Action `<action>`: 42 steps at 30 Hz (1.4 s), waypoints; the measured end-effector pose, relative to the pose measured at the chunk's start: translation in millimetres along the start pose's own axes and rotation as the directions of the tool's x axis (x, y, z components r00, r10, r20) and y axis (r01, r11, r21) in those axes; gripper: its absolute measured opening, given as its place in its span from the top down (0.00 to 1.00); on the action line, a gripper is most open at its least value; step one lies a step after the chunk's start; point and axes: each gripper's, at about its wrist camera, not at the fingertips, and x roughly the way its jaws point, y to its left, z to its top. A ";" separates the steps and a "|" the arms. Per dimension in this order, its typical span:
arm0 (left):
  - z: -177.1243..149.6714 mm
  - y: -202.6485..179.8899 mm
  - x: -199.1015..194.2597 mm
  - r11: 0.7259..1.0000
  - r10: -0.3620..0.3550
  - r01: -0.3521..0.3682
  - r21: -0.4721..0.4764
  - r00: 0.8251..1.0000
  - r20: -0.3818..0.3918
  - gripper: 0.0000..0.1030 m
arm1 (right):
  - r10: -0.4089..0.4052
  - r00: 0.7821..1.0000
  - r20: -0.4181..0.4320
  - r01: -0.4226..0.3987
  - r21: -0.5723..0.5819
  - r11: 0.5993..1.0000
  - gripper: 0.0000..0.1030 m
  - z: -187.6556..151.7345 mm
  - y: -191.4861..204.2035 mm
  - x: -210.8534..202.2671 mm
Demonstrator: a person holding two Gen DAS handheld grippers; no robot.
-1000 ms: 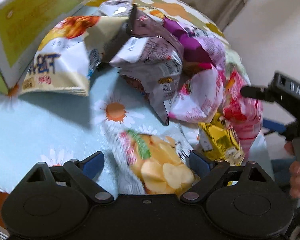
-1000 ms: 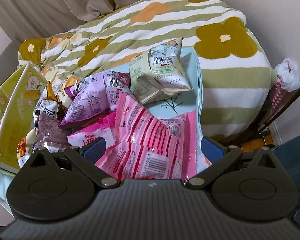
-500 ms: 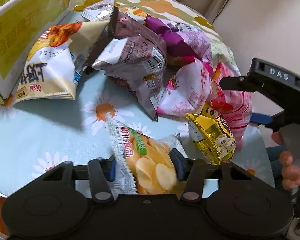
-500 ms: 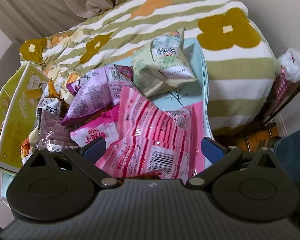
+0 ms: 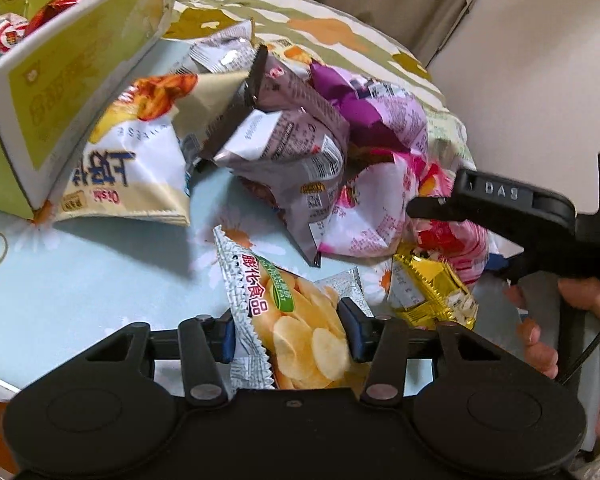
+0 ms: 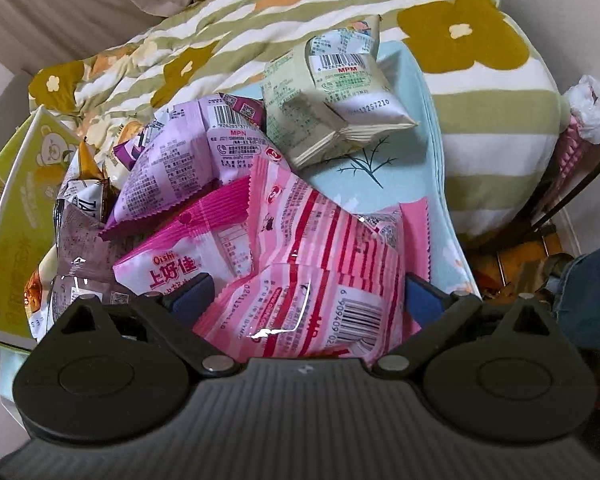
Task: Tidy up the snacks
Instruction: 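Carry both bags into the cardboard box and open both tools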
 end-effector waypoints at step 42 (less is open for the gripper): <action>151.9 172.3 -197.6 0.997 0.076 -0.060 -0.052 0.914 0.398 0.48 | 0.350 0.908 0.232 -0.307 -0.200 0.930 0.21 6.5 242.7 -128.7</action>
